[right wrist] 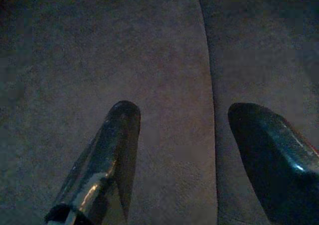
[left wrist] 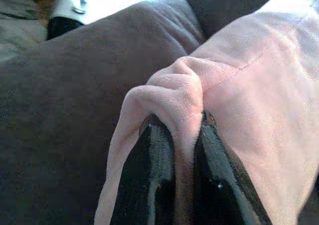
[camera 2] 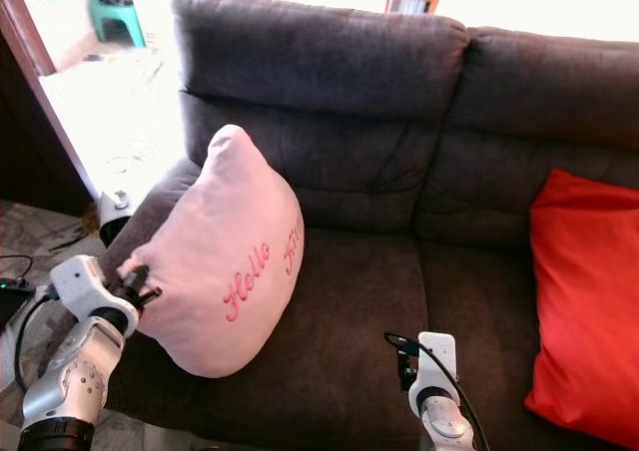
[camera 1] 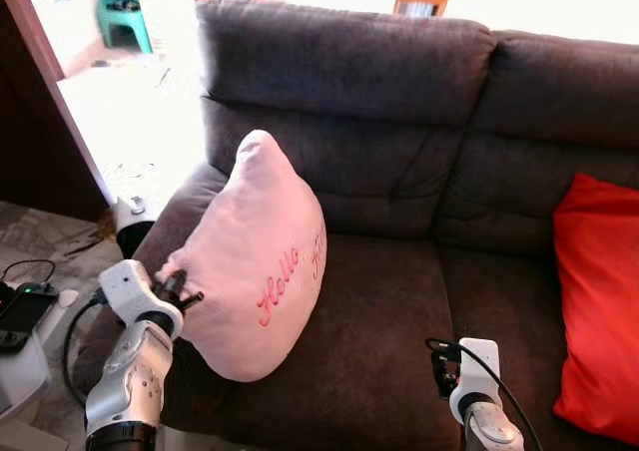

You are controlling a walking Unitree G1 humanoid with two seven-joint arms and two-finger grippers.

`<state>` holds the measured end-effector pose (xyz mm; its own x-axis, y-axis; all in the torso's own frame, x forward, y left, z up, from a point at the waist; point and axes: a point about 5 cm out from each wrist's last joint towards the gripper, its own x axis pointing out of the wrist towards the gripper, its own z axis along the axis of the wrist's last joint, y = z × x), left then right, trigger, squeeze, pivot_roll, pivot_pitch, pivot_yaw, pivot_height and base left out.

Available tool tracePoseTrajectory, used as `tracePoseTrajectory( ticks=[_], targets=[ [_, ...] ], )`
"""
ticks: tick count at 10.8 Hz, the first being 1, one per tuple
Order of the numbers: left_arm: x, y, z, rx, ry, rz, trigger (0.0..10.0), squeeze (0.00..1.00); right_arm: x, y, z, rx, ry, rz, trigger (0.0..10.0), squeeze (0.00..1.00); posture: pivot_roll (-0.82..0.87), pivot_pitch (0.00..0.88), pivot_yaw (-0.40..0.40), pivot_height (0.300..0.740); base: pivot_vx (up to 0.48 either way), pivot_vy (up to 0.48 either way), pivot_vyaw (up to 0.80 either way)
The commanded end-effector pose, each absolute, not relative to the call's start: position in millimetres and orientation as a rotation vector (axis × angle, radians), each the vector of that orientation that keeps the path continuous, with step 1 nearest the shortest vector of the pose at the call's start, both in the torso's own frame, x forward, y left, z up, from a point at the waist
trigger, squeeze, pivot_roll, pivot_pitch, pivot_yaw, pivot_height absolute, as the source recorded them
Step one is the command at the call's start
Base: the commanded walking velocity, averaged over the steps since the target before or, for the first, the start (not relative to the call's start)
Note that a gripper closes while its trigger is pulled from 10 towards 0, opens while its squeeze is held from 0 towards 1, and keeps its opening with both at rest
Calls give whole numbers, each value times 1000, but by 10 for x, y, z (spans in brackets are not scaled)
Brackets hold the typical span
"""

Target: Move the pillow to the sofa from floor

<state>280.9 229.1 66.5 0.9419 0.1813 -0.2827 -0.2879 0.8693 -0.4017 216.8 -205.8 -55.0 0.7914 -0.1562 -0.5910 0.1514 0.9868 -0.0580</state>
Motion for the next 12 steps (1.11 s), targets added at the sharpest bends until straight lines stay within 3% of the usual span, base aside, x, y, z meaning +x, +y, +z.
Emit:
tracePoseTrajectory(
  ticks=[1,2,7,12],
  targets=[
    [2785,2259,563,-457,287,262,10000,0,2210,-2086,-516,-5,617,-177,10000,0,81,29,-79,740,0,0,0],
    [2772,2238,546,-470,286,258,10000,1000,2236,-2069,-499,-6,605,-173,10000,0,82,29,-82,740,0,0,0],
    [2808,2243,636,-458,241,244,10000,1000,2276,-2074,-467,-7,586,-175,10000,0,83,42,-85,740,0,0,0],
    [2929,2409,1038,-448,96,224,10000,1000,2296,-2048,-462,-4,585,-168,10000,0,90,48,-87,740,0,0,0]
  ],
)
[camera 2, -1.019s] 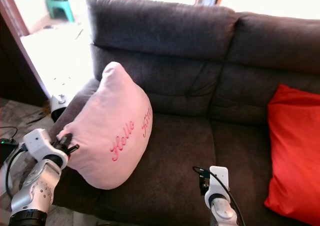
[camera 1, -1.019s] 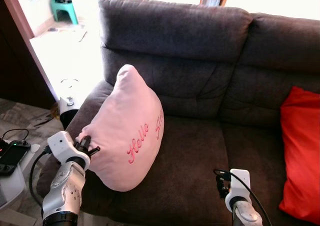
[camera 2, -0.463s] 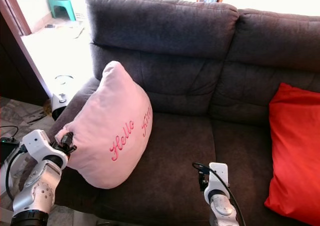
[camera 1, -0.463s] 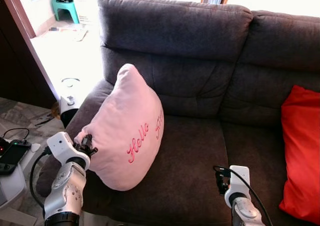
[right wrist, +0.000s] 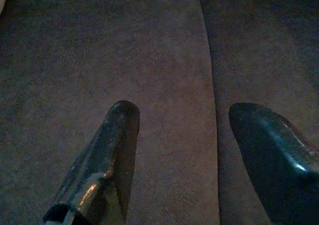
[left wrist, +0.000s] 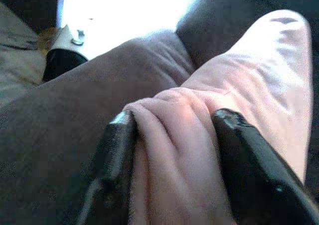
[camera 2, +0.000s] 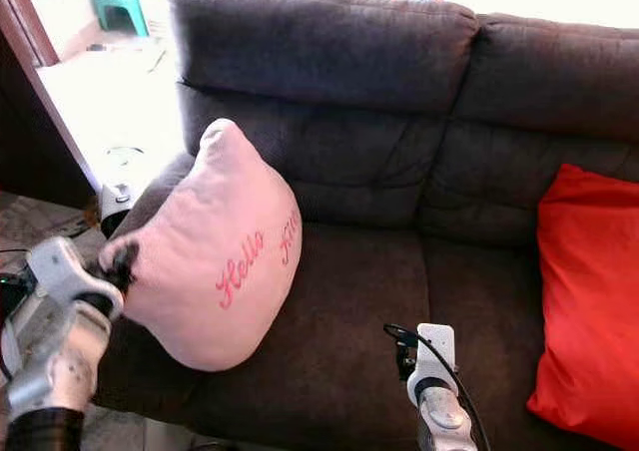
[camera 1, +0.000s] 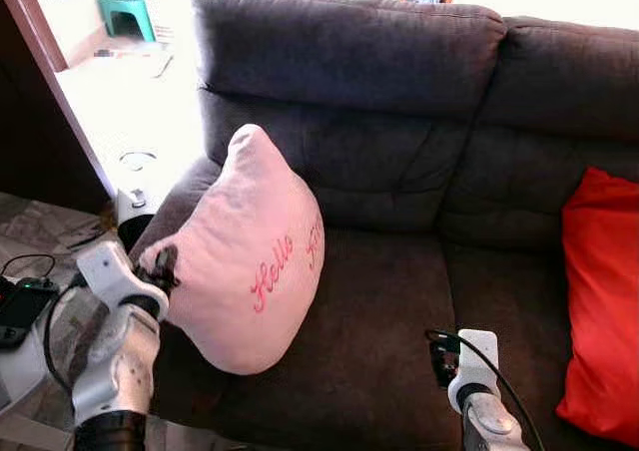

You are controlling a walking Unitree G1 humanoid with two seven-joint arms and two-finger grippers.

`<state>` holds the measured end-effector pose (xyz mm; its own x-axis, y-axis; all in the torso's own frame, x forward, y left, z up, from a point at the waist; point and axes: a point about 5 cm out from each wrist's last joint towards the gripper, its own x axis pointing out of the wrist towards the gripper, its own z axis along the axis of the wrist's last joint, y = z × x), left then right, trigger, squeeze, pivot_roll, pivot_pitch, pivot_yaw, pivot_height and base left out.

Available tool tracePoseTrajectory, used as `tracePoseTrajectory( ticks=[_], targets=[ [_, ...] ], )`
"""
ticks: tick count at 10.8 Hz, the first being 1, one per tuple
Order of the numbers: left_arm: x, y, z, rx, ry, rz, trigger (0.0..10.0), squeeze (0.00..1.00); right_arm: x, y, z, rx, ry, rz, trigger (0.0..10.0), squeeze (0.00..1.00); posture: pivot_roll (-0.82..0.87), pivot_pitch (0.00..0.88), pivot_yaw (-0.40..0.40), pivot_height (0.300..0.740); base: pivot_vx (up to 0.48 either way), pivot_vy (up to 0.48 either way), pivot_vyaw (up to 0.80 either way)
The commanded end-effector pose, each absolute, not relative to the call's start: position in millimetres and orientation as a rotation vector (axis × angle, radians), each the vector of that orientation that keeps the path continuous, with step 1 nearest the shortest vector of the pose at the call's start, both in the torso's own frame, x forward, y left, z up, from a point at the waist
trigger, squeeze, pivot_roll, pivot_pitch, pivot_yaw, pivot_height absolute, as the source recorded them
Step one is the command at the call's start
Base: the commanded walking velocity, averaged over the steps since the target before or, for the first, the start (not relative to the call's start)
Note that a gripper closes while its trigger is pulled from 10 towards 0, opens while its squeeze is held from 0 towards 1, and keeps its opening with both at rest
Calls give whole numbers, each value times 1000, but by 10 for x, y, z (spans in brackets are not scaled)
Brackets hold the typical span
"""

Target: Move the pillow to the sofa from floor

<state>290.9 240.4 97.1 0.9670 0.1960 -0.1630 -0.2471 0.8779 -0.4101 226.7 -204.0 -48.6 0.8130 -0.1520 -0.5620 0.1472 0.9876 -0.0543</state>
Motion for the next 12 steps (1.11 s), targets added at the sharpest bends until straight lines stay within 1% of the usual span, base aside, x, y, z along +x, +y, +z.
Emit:
tracePoseTrajectory(
  ticks=[1,3,6,9,12],
  targets=[
    [2943,2393,1062,-448,95,205,10000,1000,2300,-2044,-460,-4,586,-167,10000,0,91,50,-87,740,0,0,0],
    [2917,2273,1001,-463,147,142,10000,1000,2282,-2043,-476,-3,598,-165,10000,0,90,51,-88,740,0,0,0],
    [2875,2192,926,-440,220,64,10000,1000,2259,-2067,-494,-3,615,-167,10000,0,91,52,-88,740,0,0,0],
    [2896,2234,1047,-459,201,46,10000,1000,2244,-2055,-509,2,626,-163,10000,0,92,52,-88,740,0,0,0],
    [2907,2276,1178,-392,221,3,10000,1000,2232,-2041,-523,3,636,-159,10000,0,92,53,-89,740,0,0,0]
  ],
)
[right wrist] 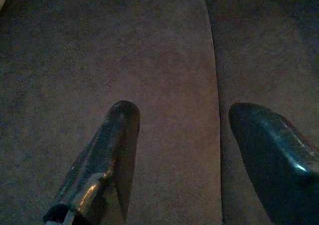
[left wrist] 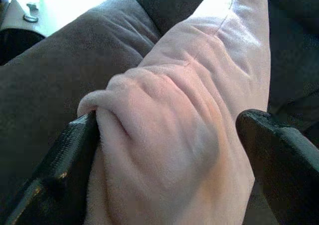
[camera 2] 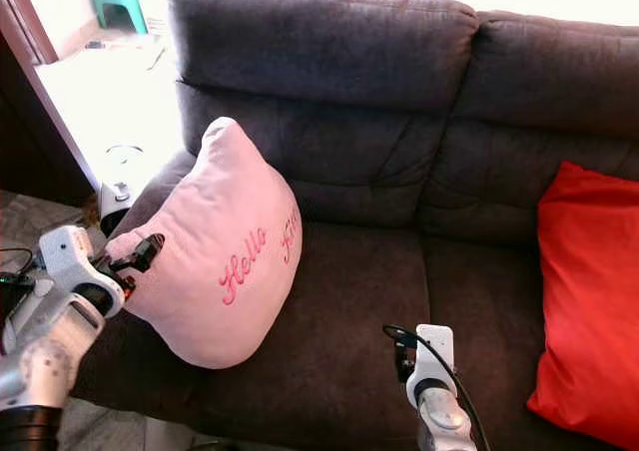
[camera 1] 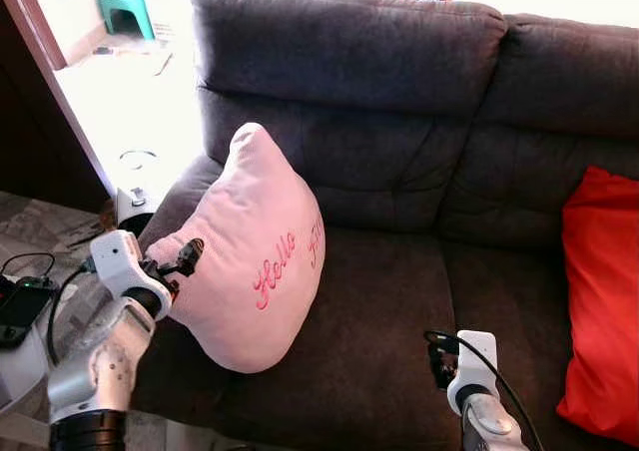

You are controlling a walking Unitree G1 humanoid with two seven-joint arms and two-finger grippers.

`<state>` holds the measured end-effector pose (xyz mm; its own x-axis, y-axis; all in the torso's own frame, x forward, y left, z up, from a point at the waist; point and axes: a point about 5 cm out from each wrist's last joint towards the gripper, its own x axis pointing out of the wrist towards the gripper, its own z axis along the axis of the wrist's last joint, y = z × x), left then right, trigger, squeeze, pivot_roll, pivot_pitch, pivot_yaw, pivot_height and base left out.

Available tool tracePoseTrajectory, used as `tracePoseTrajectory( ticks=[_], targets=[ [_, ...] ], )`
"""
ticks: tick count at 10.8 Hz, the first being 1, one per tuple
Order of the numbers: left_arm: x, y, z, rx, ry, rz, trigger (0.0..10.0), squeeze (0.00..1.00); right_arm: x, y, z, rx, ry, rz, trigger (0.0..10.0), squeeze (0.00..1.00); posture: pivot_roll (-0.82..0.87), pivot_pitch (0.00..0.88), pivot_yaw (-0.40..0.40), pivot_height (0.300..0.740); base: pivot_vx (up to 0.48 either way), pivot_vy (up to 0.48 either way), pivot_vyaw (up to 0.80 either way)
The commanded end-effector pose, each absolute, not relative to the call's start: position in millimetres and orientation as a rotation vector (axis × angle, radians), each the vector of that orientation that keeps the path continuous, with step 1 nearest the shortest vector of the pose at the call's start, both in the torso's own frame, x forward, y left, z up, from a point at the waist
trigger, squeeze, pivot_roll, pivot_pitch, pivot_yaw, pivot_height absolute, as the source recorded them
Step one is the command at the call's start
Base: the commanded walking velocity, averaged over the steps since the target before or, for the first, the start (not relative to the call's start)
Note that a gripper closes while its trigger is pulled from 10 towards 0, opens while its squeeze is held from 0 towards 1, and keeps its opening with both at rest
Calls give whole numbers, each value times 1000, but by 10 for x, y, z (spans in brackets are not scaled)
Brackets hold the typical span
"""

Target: Move the pillow to the sofa from floor

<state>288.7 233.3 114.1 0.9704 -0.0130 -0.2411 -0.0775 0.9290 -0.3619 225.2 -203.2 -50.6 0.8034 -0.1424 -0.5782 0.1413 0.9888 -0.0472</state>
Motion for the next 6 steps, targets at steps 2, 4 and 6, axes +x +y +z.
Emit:
tracePoseTrajectory(
  ticks=[2,4,6],
  targets=[
    [2958,2324,1319,-233,274,75,10000,0,2247,-2029,-518,1,637,-157,10000,0,94,51,-89,740,0,0,0],
    [2970,2307,1369,-218,317,73,10000,0,2296,-1991,-494,2,627,-151,10000,0,93,48,-89,740,0,0,0],
    [2956,2353,1422,-196,334,101,10000,0,2301,-1997,-487,2,621,-153,10000,0,92,45,-87,740,0,0,0]
  ],
)
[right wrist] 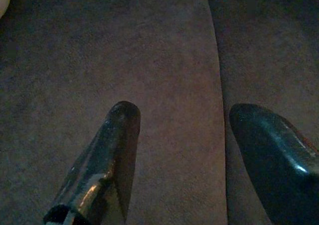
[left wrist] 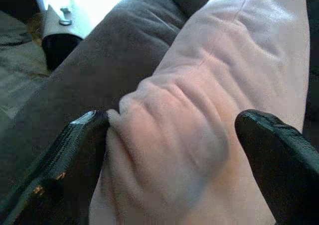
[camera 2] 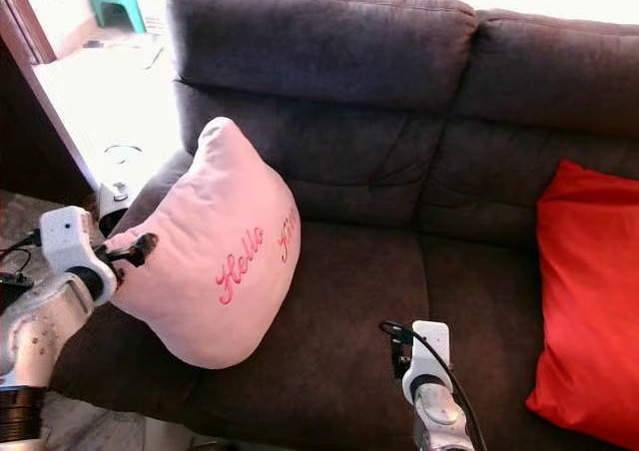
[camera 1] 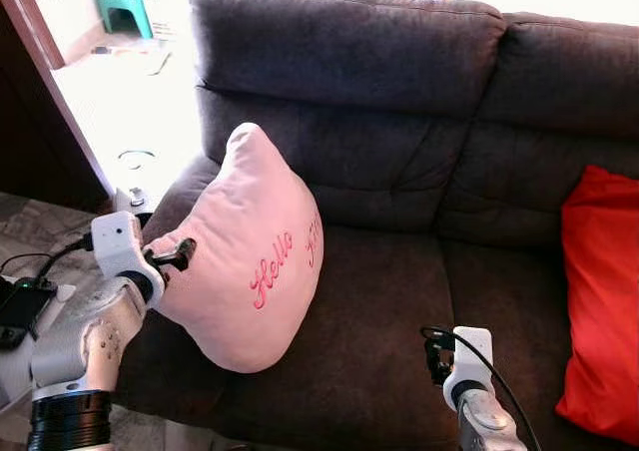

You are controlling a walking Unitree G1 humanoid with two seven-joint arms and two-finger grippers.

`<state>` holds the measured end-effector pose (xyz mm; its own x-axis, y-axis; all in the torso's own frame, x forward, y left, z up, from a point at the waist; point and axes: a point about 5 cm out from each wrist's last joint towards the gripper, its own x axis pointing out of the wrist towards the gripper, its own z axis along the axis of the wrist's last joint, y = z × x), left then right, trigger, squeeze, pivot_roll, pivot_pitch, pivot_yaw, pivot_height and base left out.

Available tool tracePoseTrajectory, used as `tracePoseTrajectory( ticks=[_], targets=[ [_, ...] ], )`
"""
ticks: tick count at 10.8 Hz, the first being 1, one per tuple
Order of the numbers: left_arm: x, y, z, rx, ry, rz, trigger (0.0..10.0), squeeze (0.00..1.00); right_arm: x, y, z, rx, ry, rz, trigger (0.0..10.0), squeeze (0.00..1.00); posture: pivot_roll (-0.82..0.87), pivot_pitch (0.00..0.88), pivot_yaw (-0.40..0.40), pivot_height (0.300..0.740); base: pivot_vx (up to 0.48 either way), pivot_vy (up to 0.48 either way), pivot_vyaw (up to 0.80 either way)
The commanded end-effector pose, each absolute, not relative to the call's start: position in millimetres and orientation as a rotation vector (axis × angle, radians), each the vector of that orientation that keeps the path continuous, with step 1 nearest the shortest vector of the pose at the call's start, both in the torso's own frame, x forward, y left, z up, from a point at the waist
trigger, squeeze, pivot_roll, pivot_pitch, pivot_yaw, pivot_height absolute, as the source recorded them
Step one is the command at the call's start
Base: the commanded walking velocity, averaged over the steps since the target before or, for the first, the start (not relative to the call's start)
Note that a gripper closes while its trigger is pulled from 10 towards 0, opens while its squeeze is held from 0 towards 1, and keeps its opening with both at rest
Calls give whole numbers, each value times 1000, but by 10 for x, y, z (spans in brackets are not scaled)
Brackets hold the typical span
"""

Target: Move the pillow to the sofa from floor

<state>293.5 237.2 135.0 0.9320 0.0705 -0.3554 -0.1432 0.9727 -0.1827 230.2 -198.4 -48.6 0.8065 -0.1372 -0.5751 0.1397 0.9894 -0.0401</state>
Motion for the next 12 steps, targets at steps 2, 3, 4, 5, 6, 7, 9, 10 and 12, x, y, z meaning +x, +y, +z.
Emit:
tracePoseTrajectory(
  ticks=[2,3,4,5,6,7,9,10,12],
  targets=[
    [2942,2495,1569,-27,297,225,10000,0,2263,-2046,-500,0,623,-157,10000,0,96,46,-89,740,0,0,0],
    [2939,2575,1558,27,273,285,10000,0,2238,-2078,-509,0,628,-160,10000,0,96,47,-87,740,0,0,0],
    [2897,2635,1581,115,207,373,10000,0,2194,-2123,-528,1,639,-165,10000,0,94,48,-86,740,0,0,0],
    [2801,2680,1440,275,190,445,10000,0,2157,-2132,-554,1,658,-170,10000,0,95,47,-86,740,0,0,0],
    [2742,2721,1293,360,242,470,10000,0,2143,-2121,-568,-1,668,-171,10000,0,96,47,-84,740,0,0,0],
    [2560,2862,948,414,371,551,10000,0,2126,-2092,-588,-2,682,-172,10000,0,91,48,-83,740,0,0,0],
    [2235,3037,502,598,533,602,10000,0,2084,-2054,-627,-6,711,-170,10000,0,93,49,-82,740,0,0,0],
    [2005,3092,188,553,670,615,10000,0,2029,-2052,-663,-9,737,-167,10000,0,94,48,-84,740,0,0,0],
    [1941,2728,-208,267,712,354,10000,0,1933,-2054,-723,-4,786,-148,10000,0,93,45,-89,740,0,0,0]
  ],
)
